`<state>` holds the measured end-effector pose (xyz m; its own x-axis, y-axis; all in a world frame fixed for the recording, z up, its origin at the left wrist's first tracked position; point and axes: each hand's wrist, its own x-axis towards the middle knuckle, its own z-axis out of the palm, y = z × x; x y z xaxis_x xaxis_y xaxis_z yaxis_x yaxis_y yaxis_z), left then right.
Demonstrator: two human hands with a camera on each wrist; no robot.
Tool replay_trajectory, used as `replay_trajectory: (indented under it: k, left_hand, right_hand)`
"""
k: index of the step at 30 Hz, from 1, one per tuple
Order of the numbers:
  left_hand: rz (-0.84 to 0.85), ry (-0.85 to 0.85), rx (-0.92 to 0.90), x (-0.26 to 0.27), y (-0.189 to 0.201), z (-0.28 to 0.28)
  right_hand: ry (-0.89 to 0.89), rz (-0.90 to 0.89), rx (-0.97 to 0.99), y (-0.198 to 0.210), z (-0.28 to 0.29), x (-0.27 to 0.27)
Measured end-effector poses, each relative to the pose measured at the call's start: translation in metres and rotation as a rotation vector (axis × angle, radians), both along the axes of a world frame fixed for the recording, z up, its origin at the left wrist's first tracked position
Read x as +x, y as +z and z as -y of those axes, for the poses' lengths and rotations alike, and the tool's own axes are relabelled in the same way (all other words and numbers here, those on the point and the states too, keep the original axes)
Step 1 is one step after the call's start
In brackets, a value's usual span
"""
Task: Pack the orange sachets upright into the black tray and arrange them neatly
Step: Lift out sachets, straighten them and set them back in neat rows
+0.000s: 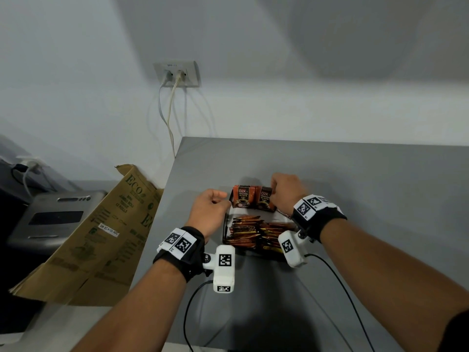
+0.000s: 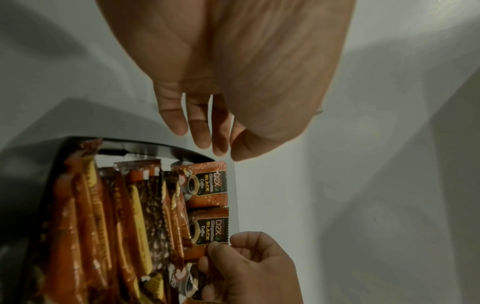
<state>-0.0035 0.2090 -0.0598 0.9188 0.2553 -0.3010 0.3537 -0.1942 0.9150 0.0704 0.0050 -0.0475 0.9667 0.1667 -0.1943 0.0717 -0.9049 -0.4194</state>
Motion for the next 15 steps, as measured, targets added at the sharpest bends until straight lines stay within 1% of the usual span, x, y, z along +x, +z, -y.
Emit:
replay_trajectory:
  k: [6,7,10,12,15]
  left_hand:
    - [0.005,-0.015,0.021,-0.001,0.001,0.002]
    - [0.004,-0.02,0.024,-0.002,0.001,0.002]
    - [0.0,-0.027,0.032,-0.004,0.003,0.003]
    - [-0.005,-0.037,0.028,-0.004,0.005,0.006]
    - [-0.015,-0.05,0.028,-0.004,0.006,0.011]
  right_hand:
    - [0.017,0.097,0.005,0.007,0.017,0.003]
    - [0.028,0.078,-0.021,0.009,0.023,0.004]
    - [0.062,-0.053,-0.161,0.011,0.042,0.006]
    - [0.068,-0.107,-0.198,0.009,0.049,0.004]
    - [0.07,-0.076,-0.18,0.008,0.05,0.002]
